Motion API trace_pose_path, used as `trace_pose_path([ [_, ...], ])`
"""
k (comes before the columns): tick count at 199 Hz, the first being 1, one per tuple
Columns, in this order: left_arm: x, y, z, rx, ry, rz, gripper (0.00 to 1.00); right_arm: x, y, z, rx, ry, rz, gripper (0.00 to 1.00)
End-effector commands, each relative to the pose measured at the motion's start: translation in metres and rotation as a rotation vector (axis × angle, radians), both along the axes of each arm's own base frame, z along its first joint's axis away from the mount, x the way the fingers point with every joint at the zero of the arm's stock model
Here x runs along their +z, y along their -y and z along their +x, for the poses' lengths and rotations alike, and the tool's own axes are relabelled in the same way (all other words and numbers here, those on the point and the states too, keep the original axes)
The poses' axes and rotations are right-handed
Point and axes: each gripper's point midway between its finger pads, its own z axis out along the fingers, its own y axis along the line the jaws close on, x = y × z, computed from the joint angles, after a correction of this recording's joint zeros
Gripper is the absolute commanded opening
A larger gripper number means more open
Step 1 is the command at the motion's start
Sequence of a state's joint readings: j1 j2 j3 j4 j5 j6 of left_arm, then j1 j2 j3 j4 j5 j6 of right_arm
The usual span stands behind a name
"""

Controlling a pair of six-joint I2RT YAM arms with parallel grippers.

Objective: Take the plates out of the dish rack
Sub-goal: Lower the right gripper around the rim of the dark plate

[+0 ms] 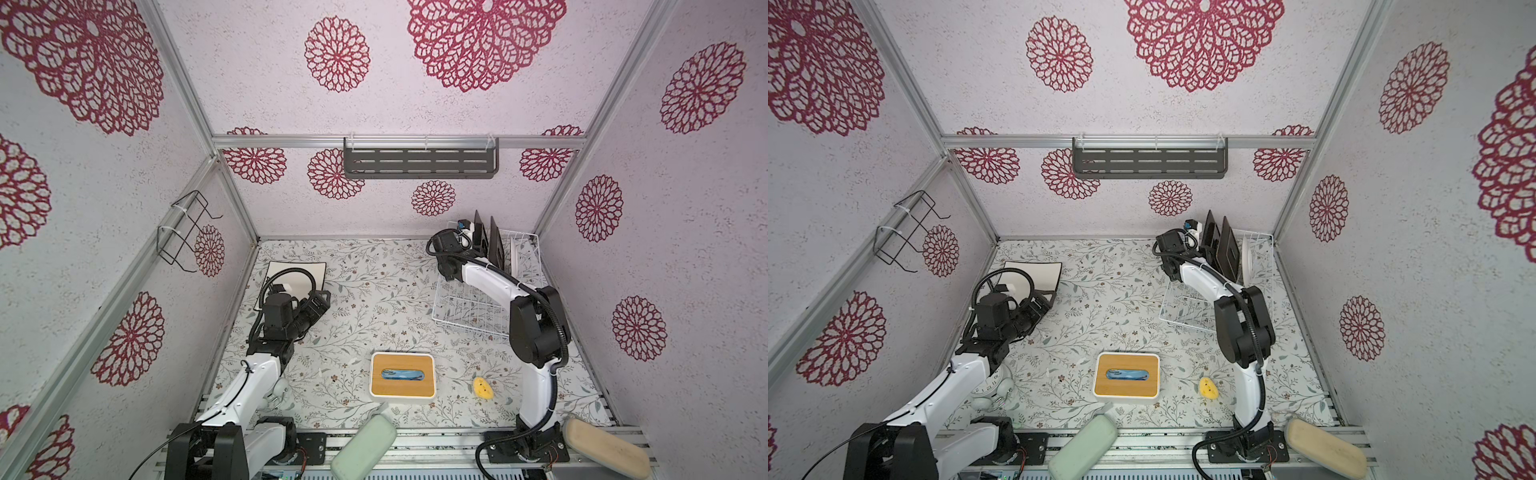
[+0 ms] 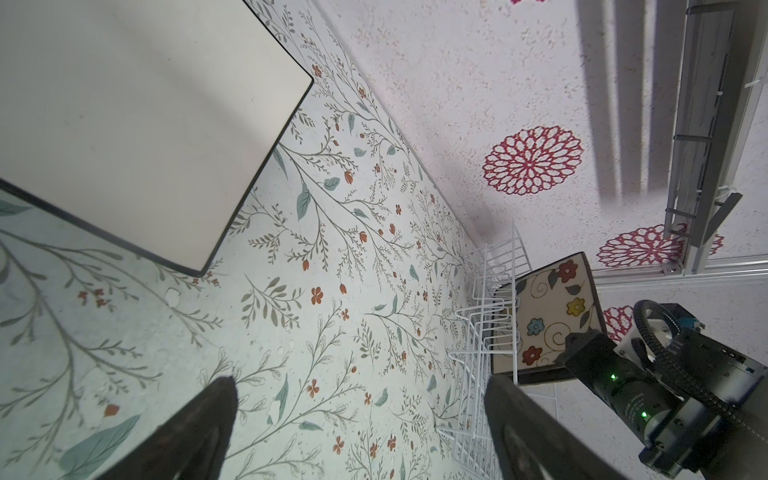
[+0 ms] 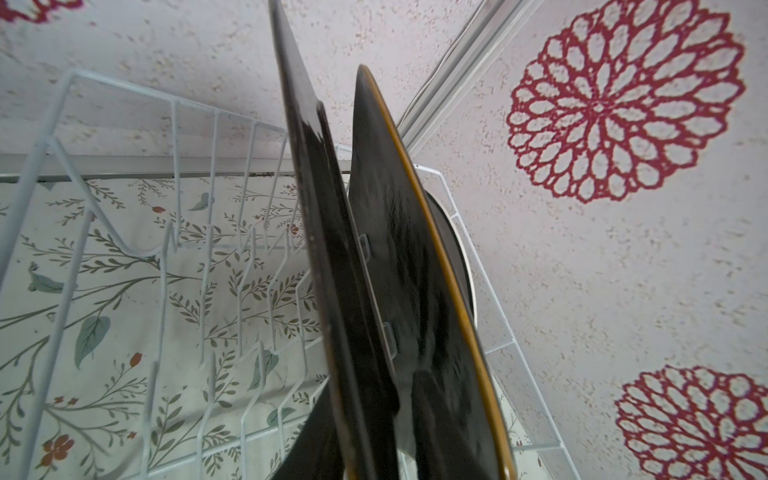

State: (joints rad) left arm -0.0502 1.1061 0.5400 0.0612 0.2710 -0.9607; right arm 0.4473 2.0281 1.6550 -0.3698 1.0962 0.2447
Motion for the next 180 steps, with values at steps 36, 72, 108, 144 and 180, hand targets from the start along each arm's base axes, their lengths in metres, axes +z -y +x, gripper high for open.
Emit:
trace_pose_path([
  [36,0.0112,0.003,0.0044,-0.011,0.028,0.015,0.97,0.0126,0.0061,-0.0003,-0.023,0.042,-0.018,0.22],
  [72,0.0106,0.0033,0.0043,-0.006,0.024,0.004,0.97,0.0128,0.0065,-0.0012,-0.02,0.051,-0.018,0.17],
  [108,0.0092,0.005,0.0051,-0.01,0.018,-0.008,0.97,0.0117,0.006,-0.0013,-0.012,0.055,-0.018,0.11],
  [144,0.0102,0.0052,0.0059,-0.011,0.022,-0.01,0.97,0.0113,0.0076,-0.0019,-0.015,0.049,-0.035,0.06],
  [180,0.0117,0.0055,0.0054,-0.012,0.023,-0.01,0.97,0.0191,0.0088,-0.004,-0.016,0.077,-0.026,0.0],
])
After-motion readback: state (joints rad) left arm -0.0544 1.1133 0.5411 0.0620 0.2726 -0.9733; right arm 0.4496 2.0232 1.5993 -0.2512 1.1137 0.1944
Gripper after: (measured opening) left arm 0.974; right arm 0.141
